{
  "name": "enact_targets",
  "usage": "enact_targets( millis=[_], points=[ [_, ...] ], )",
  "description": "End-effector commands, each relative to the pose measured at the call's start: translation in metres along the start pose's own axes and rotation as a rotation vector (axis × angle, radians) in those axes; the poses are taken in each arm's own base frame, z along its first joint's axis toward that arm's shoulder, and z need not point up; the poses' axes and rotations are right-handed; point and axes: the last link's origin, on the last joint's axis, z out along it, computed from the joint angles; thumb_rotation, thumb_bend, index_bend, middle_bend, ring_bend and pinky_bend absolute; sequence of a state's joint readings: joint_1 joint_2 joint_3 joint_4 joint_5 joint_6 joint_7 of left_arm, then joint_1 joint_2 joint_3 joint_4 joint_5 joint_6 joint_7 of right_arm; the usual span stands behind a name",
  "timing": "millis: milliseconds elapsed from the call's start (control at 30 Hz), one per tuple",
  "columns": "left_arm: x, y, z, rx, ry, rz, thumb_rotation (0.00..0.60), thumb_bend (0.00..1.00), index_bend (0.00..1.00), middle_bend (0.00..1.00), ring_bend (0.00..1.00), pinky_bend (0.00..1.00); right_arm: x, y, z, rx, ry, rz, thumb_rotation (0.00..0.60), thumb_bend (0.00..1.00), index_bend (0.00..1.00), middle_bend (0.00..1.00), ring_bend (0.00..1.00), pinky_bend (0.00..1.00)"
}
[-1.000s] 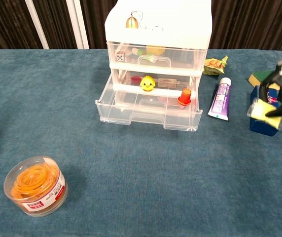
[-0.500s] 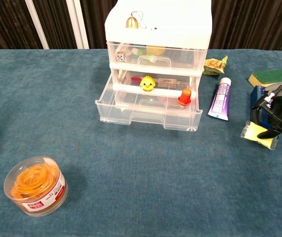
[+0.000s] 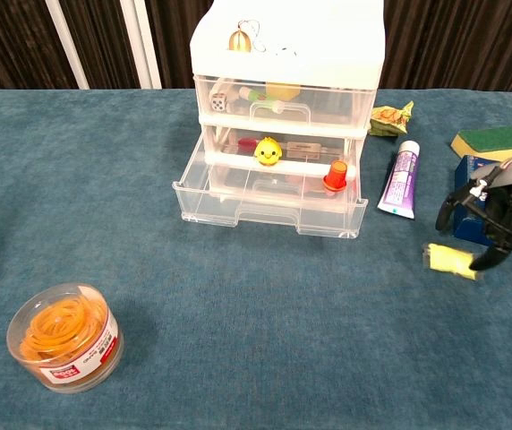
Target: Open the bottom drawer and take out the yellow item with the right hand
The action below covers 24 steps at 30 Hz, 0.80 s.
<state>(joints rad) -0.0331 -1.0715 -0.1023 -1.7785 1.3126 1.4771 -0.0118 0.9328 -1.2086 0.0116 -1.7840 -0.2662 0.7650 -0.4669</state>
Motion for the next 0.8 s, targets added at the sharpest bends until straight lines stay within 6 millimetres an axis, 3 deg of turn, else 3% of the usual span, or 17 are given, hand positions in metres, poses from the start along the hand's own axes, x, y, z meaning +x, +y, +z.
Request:
enact_targets(
  millis=[33, 233, 467, 667, 800],
  points=[
    [0.000, 0.000, 0.000, 0.000, 0.001, 0.000, 0.600, 0.40, 0.09, 0.00, 0.00, 0.00, 0.005, 0.000, -0.004, -0.006, -0.004, 0.005, 0.600, 0.24, 0.24, 0.93, 1.00, 1.00],
    [0.000, 0.000, 0.000, 0.001, 0.002, 0.002, 0.600, 0.40, 0.09, 0.00, 0.00, 0.00, 0.030, 0.007, -0.026, -0.003, 0.127, 0.071, 0.600, 0.23, 0.24, 0.79, 0.96, 0.98],
    [0.000, 0.000, 0.000, -0.003, 0.004, 0.006, 0.600, 0.40, 0.09, 0.00, 0.00, 0.00, 0.044, 0.042, -0.075, -0.025, 0.400, 0.108, 0.600, 0.23, 0.24, 0.48, 0.68, 0.64],
    [-0.001, 0.002, -0.001, -0.009, 0.003, 0.014, 0.600, 0.40, 0.09, 0.00, 0.00, 0.00, 0.013, 0.095, -0.110, -0.067, 0.570, 0.051, 0.600, 0.11, 0.18, 0.19, 0.35, 0.37],
    [-0.002, 0.003, -0.001, -0.012, 0.004, 0.021, 0.600, 0.40, 0.09, 0.00, 0.00, 0.00, -0.017, 0.119, -0.128, -0.100, 0.686, -0.037, 0.600, 0.09, 0.12, 0.12, 0.27, 0.31]
  ],
)
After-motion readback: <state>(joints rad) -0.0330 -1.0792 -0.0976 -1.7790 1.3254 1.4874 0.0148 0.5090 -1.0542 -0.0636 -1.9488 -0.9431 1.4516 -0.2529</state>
